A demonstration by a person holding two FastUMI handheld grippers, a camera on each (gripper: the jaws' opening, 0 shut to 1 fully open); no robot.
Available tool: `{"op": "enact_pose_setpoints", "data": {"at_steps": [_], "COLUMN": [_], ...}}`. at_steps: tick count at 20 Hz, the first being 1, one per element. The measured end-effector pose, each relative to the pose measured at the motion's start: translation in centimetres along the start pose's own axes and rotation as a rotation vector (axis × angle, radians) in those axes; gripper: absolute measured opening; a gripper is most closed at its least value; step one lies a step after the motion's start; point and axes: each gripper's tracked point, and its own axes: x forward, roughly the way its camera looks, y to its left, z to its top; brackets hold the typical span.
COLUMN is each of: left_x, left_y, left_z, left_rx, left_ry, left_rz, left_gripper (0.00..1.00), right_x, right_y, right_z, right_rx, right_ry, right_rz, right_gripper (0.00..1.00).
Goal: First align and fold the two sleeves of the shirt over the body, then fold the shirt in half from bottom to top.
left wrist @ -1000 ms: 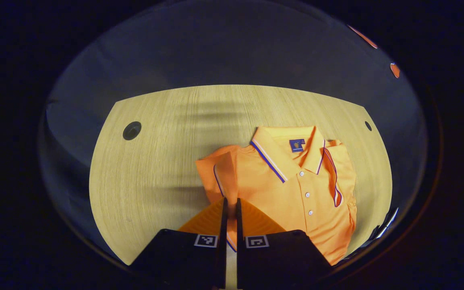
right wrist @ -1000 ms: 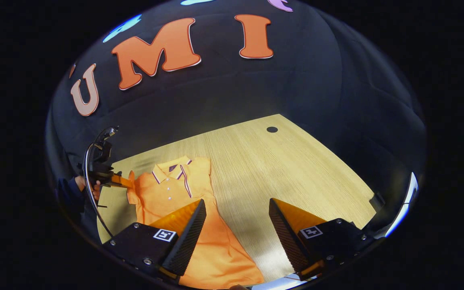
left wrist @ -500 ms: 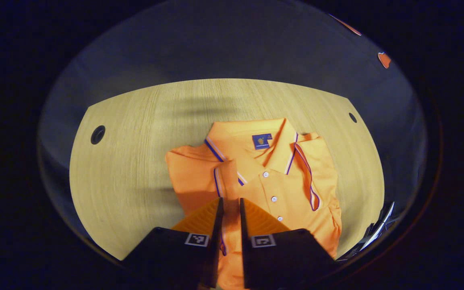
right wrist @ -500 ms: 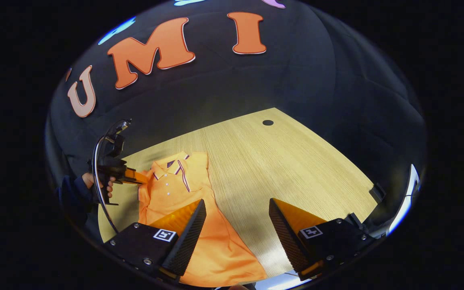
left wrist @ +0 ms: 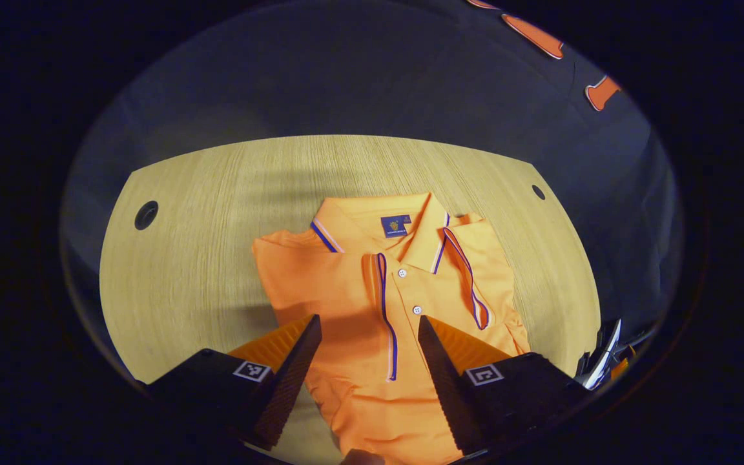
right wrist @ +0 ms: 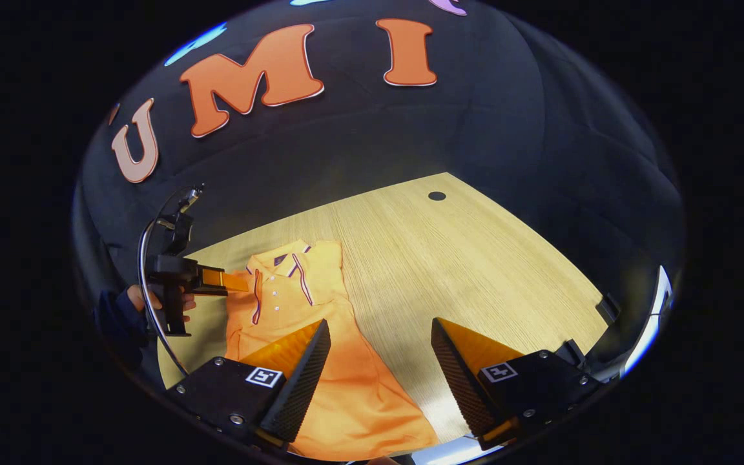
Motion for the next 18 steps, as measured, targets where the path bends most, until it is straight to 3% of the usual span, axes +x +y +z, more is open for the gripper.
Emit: {"op": "enact_pose_setpoints", "data": {"at_steps": [4,9,18], "left_x": [-3.7,-9.5,-16.2], "left_y": [-0.1,-0.6,-1.8], "left_z": [0.1,-1.1,-9.4], "left_rx": [0.021,-0.046,-0.130], "left_ry": [-0.097,-0.193,-0.244], "left_rz": [0.017,0.055,0.146], "left_gripper": [0.96,0.96,0.96], "right_x": [-0.2,-0.7,-1.2], "right_y": [1.5,3.0,1.7], "right_z": [-0.4,-0.3,-2.6], "right_rx": [-0.031,-0.119,-0.256], "right_ry": [-0.002,-0.002,0.056], "right_rz": [0.031,0.145,0.294], "right_gripper": [0.96,0.96,0.96]}}
